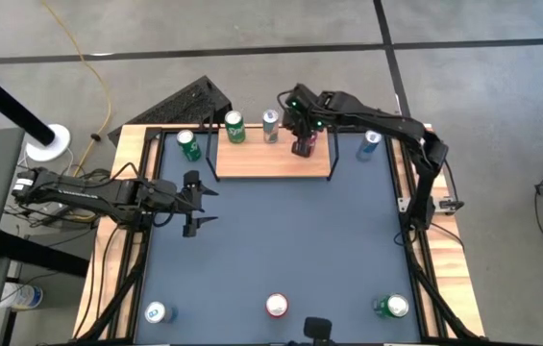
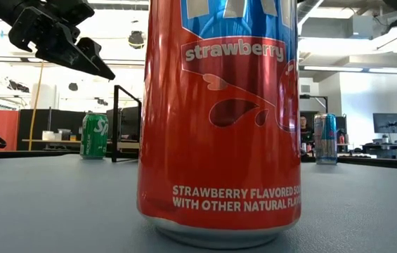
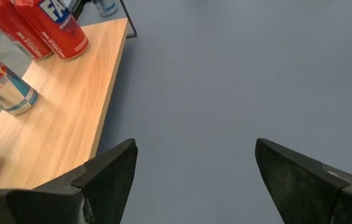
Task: Place canned beverage on shelf
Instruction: Put the top orange soda can on the shelf aligned with the other orange soda can
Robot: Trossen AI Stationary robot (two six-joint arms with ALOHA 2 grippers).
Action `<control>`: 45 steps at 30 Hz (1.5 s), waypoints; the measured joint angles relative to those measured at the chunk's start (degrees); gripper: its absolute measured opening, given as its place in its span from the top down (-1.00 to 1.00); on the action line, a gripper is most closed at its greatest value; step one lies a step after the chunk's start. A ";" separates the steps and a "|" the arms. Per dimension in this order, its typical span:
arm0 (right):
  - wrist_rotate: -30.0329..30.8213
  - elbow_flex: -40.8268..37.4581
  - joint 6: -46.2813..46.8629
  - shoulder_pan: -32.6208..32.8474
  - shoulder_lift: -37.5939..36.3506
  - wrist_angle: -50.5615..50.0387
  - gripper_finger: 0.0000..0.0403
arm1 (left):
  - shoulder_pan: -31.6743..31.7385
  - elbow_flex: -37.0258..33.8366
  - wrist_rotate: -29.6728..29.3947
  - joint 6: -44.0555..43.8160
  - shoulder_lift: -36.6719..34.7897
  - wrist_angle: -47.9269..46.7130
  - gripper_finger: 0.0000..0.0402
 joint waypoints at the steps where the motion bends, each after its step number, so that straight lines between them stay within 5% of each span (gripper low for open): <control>1: -0.02 0.00 0.02 -0.14 0.14 -0.02 1.00 | -0.01 0.00 0.00 0.01 0.00 -0.04 -0.57; 45: -2.91 -1.11 -1.33 -1.50 0.45 -1.71 1.00 | -0.01 0.00 0.00 0.02 0.00 -0.15 -0.57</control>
